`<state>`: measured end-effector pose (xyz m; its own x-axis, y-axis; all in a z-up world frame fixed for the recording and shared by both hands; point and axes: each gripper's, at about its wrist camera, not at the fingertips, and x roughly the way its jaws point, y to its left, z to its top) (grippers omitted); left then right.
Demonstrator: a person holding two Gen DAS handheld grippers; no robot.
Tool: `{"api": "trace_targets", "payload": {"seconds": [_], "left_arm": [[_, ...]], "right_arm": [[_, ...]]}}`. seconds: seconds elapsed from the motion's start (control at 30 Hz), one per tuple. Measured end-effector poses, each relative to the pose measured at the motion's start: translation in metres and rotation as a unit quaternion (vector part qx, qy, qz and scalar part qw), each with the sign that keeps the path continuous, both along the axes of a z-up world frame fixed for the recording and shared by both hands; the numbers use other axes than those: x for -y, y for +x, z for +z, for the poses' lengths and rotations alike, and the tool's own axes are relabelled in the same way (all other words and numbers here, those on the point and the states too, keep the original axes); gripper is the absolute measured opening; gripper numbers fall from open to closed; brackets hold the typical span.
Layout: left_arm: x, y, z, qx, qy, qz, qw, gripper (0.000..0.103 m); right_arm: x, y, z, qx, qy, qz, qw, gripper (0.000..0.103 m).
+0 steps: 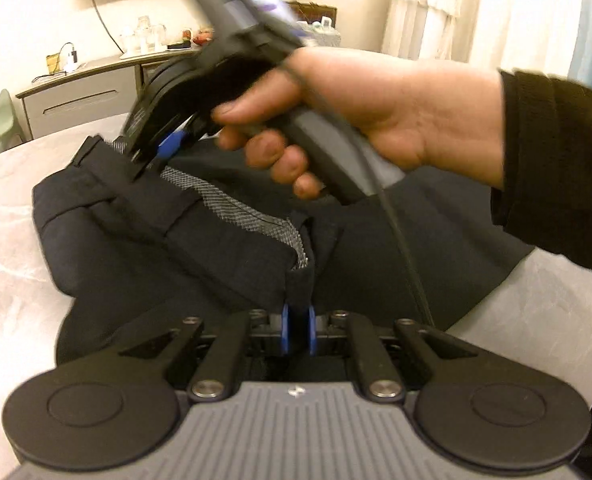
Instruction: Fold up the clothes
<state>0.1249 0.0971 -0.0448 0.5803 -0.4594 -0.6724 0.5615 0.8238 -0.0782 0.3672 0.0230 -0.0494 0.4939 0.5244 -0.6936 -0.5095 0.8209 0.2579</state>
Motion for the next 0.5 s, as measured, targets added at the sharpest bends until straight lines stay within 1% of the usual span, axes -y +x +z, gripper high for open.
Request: {"api": "trace_targets", "payload": {"seconds": [0.07, 0.1, 0.13, 0.2, 0.27, 0.33, 0.37, 0.4, 0.47, 0.5], "left_arm": [[-0.005, -0.006, 0.007, 0.012, -0.019, -0.003, 0.9997, 0.009], [-0.006, -0.009, 0.011, 0.018, -0.028, -0.009, 0.9994, 0.009], [-0.005, -0.011, 0.012, 0.02, -0.029, -0.016, 0.9993, 0.009], [-0.001, -0.016, 0.013, 0.02, -0.026, -0.027, 0.9991, 0.01], [0.006, -0.015, 0.009, 0.005, -0.014, -0.039, 0.9991, 0.011], [0.012, -0.014, 0.002, -0.016, -0.005, -0.044, 0.9989, 0.018], [0.014, -0.014, -0.001, -0.026, -0.001, -0.046, 0.9986, 0.02], [0.013, -0.016, 0.001, -0.025, -0.004, -0.049, 0.9985, 0.023], [0.007, -0.022, 0.007, -0.017, -0.016, -0.053, 0.9983, 0.035], [-0.006, -0.022, 0.013, -0.01, -0.037, -0.047, 0.9982, 0.049]], "right_arm": [[0.02, -0.015, 0.024, 0.024, 0.031, -0.016, 0.999, 0.008], [0.031, -0.023, 0.035, 0.037, 0.043, -0.028, 0.998, 0.008], [0.044, -0.032, 0.043, 0.047, 0.056, -0.041, 0.996, 0.007], [0.073, -0.051, 0.051, 0.057, 0.08, -0.075, 0.992, 0.007], [0.098, -0.064, 0.043, 0.054, 0.085, -0.121, 0.987, 0.007], [0.119, -0.074, 0.025, 0.037, 0.081, -0.173, 0.981, 0.007], [0.125, -0.075, 0.014, 0.027, 0.074, -0.19, 0.979, 0.008], [0.129, -0.074, 0.007, 0.022, 0.067, -0.2, 0.977, 0.011], [0.136, -0.074, -0.006, 0.011, 0.054, -0.22, 0.974, 0.013], [0.138, -0.073, -0.008, 0.008, 0.05, -0.224, 0.973, 0.013]]}}
